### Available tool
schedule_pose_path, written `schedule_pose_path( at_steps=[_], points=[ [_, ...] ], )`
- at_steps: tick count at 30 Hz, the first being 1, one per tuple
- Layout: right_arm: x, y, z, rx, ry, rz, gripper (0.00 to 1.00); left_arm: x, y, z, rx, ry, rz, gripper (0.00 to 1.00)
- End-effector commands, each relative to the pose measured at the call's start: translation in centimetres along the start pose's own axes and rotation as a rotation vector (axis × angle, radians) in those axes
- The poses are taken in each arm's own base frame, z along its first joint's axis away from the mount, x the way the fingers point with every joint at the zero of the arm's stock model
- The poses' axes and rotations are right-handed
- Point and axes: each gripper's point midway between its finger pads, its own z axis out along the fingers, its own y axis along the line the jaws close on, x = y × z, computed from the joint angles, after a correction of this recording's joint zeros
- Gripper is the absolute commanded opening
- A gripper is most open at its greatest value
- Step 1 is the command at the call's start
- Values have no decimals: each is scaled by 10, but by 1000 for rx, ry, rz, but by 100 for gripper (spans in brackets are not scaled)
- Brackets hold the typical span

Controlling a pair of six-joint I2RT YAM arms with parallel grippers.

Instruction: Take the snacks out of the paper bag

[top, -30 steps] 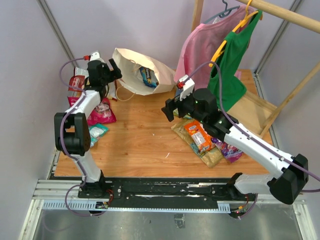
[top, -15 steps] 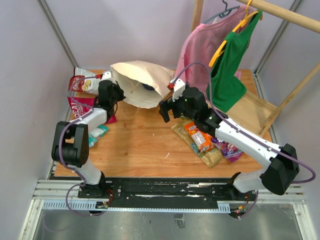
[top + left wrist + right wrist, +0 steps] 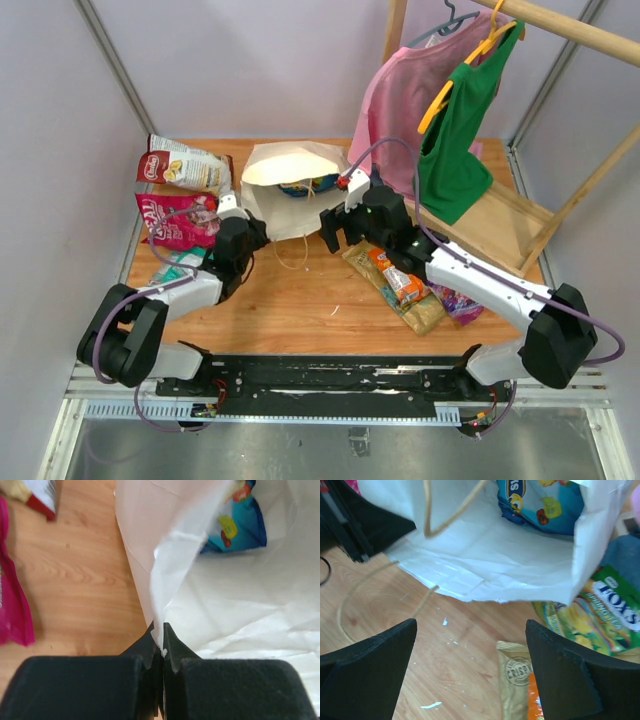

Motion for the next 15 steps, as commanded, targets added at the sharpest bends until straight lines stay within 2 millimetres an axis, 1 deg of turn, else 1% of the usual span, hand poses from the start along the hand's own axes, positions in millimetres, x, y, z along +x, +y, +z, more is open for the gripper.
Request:
schedule_pose_path(
  at_steps=[1,3,5,7,9,11,13,15],
  points=[
    [-15,30,1,-124,-113,95,87,18,-6,-11,8,-31,-92,4],
    [-14,45,4,-170,-130,116,80,29,-12,-13,22,-18,-99,3],
    [-16,62,5,-189,-157,98,78,38,-16,-14,29,-12,-106,3],
    [-19,74,5,-188,-189,79,76,42,-21,-14,48,-4,-122,3],
    [-16,80,9,-187,-217,106,73,42,-26,-14,66,-4,-134,4],
    [-15,81,16,-190,-265,150,68,40,-30,-14,78,-5,-139,4],
    [-10,82,28,-188,-302,174,64,37,-35,-13,92,-4,-143,5],
    [-6,84,41,-193,-335,152,59,35,-38,-13,102,-3,-146,5]
  ],
)
